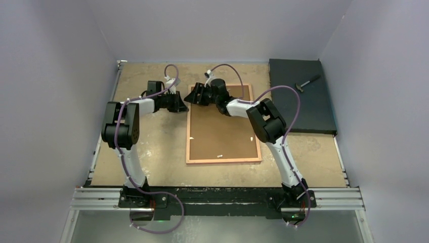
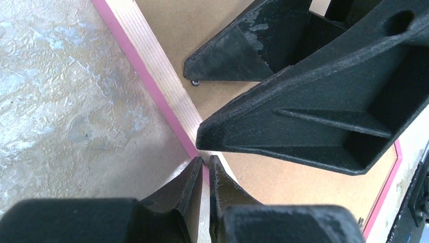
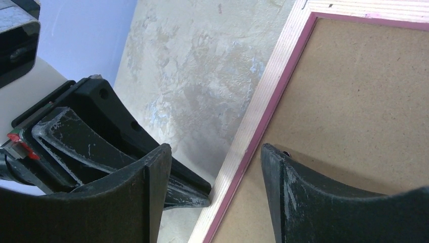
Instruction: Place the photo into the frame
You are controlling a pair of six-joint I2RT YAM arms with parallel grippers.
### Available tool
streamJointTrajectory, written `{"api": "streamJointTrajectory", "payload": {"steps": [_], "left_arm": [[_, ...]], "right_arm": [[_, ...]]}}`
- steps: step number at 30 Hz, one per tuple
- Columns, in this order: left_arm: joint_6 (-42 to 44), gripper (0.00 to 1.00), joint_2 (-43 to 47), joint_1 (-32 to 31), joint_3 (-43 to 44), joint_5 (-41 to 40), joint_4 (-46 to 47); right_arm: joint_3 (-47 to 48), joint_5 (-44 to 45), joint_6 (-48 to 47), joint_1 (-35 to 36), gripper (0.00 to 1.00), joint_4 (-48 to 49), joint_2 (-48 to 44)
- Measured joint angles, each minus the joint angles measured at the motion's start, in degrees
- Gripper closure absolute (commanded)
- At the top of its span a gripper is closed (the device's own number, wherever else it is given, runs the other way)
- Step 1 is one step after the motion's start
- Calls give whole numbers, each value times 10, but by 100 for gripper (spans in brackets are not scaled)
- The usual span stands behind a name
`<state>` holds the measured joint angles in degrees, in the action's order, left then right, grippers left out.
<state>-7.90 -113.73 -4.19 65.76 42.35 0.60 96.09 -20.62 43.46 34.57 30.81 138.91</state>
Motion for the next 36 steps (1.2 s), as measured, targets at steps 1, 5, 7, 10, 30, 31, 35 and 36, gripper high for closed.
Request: {"api": "streamJointTrajectory", "payload": {"steps": [1, 5, 7, 10, 30, 31, 35, 36], "left_arm": [[0, 93, 0, 0, 0, 0, 0], [0, 93, 1, 0, 0, 0, 0], [0, 93, 1, 0, 0, 0, 0], [0, 93, 1, 0, 0, 0, 0], [0, 93, 1, 0, -4, 0, 6], [0, 93, 1, 0, -4, 0, 6], [0, 93, 1, 0, -4, 0, 6], [0, 93, 1, 0, -4, 0, 6]], "right_arm": [[-1, -2, 0, 0, 31, 0, -1], [-28, -13, -5, -6, 30, 1, -23], [-45, -16, -7, -10, 30, 0, -38], [-65, -16, -11, -21, 31, -1, -61], [-13, 34, -55, -8, 36, -83, -38], [-8, 36, -56, -5, 36, -84, -34], [11, 47, -60, 6, 37, -91, -24], [14, 50, -60, 8, 38, -95, -23]]}}
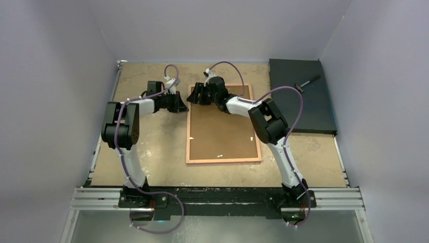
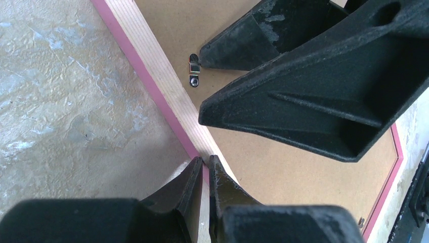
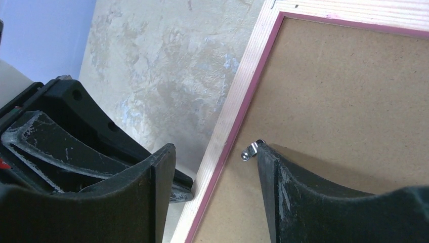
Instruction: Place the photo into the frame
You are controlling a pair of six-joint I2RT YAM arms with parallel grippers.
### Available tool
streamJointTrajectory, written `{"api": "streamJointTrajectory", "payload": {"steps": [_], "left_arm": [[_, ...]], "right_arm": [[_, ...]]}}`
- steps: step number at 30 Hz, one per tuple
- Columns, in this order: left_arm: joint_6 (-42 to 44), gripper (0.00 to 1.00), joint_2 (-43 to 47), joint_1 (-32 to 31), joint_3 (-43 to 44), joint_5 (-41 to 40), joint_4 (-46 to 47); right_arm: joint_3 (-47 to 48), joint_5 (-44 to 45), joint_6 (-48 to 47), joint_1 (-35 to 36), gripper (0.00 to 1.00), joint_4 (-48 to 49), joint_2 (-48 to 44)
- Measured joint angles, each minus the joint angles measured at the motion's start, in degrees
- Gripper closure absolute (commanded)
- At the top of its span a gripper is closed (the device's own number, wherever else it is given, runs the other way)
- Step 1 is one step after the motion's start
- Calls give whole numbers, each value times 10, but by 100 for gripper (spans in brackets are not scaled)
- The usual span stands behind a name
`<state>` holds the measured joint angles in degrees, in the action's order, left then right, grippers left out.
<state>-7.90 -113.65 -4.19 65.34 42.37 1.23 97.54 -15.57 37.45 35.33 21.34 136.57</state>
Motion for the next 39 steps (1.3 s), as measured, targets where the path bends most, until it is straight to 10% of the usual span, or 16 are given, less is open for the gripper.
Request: {"api": "streamJointTrajectory", "payload": {"steps": [39], "left_arm": [[15, 94, 4, 0, -3, 0, -1]], "right_arm": [[23, -34, 51, 2, 42, 47, 34]]}}
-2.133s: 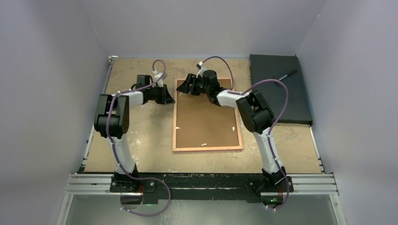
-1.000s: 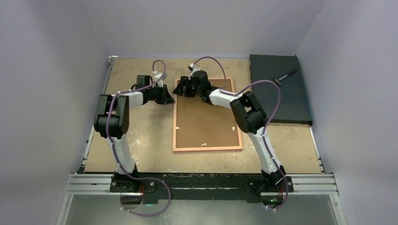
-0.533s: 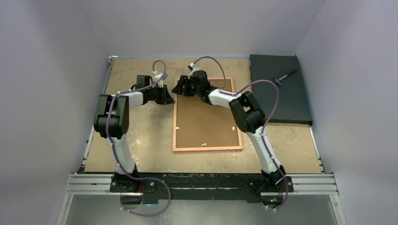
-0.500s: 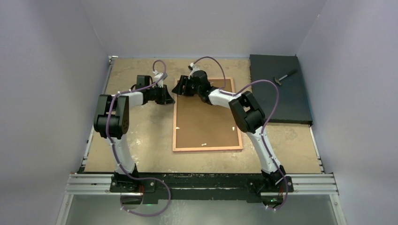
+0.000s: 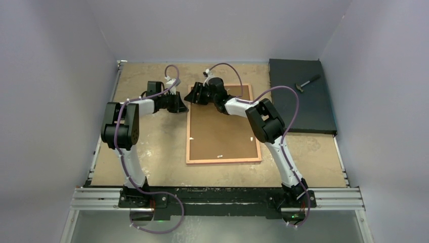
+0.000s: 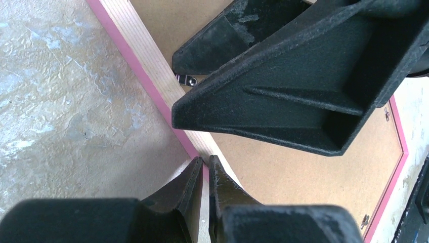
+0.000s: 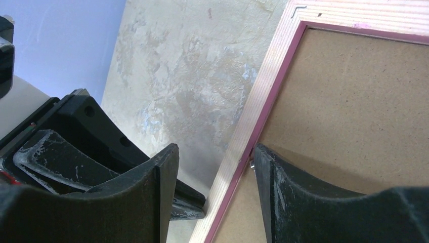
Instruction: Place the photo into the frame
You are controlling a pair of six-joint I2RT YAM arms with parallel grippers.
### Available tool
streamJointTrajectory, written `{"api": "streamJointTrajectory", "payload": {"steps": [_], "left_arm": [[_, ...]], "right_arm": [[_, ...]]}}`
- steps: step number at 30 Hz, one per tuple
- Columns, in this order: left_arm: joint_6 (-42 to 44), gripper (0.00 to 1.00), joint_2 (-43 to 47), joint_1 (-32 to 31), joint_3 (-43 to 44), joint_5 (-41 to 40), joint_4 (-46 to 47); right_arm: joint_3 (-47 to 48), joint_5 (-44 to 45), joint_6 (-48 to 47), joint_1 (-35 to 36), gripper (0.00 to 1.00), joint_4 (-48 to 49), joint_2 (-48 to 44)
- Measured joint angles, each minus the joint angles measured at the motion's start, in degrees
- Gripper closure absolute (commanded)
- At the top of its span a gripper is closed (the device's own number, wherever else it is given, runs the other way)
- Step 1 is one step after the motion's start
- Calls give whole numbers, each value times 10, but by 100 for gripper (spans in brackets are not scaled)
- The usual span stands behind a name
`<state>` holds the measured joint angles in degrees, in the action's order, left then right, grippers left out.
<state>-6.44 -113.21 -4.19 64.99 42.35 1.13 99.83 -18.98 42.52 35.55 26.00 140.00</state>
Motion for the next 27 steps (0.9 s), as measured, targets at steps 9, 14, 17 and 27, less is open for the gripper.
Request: {"api": "streamJointTrajectory", "payload": {"steps": [9, 14, 17, 27], "left_arm": [[0, 94, 2, 0, 0, 0, -7], [0, 94, 2, 0, 0, 0, -7], [0, 94, 2, 0, 0, 0, -8], [1, 94, 7, 0, 0, -2, -21]], "right_arm": [[-10, -16, 15, 0, 43, 17, 0], [-12, -22, 16, 0, 43, 18, 0], [-14, -27, 16, 0, 43, 21, 0], [-8, -52, 14, -3, 34, 16, 0]]}}
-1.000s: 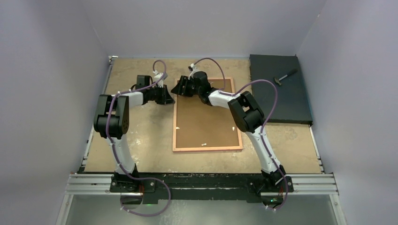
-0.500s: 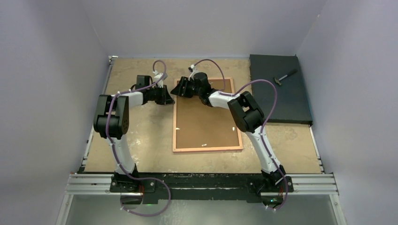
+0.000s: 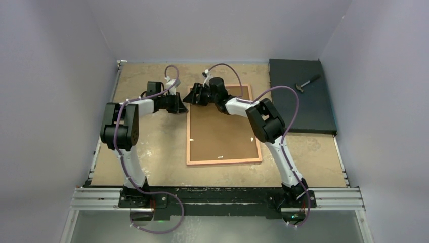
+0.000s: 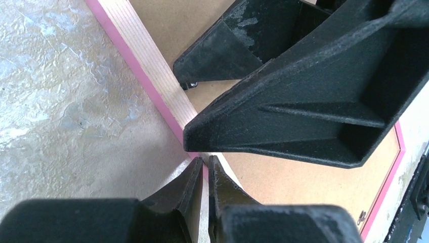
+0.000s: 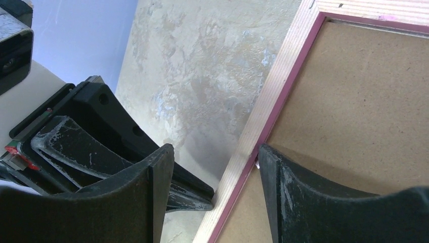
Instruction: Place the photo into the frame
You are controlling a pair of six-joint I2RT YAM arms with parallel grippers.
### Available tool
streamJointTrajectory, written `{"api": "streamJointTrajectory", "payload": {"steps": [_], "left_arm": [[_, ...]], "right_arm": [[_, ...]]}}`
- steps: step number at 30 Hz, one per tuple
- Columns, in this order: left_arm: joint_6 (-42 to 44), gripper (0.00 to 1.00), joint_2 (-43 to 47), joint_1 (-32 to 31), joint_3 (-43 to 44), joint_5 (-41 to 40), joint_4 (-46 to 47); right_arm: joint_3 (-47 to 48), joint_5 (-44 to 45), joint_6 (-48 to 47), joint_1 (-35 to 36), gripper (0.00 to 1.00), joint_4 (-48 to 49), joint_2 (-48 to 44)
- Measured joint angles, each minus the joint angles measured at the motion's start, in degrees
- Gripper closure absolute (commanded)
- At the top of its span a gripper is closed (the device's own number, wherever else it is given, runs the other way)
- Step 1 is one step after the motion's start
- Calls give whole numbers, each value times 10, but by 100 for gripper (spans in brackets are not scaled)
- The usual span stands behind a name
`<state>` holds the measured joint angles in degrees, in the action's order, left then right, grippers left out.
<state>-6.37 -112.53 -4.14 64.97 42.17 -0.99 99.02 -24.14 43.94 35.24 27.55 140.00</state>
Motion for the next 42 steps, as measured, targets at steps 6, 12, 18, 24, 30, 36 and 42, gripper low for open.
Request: {"api": "streamJointTrajectory", "payload": {"steps": [6, 12, 18, 24, 30, 36, 42], "left_arm": [[0, 94, 2, 0, 0, -2, -4], [0, 94, 2, 0, 0, -2, -4], [0, 94, 2, 0, 0, -2, -4], [0, 94, 2, 0, 0, -2, -4], [2, 94, 4, 0, -1, -3, -10], [10, 92, 8, 0, -1, -5, -24], [40, 89, 30, 0, -1, -13, -71]], "right_arm": [[7, -3, -13, -9, 32, -23, -3], [7, -5, -25, -15, 33, -32, -6], [7, -5, -26, -16, 34, -32, -6], [7, -11, -26, -13, 34, -31, -6], [7, -30, -25, -11, 34, -32, -6], [23, -45, -24, -16, 27, -45, -6], [17, -43, -23, -29, 1, -63, -32]]}}
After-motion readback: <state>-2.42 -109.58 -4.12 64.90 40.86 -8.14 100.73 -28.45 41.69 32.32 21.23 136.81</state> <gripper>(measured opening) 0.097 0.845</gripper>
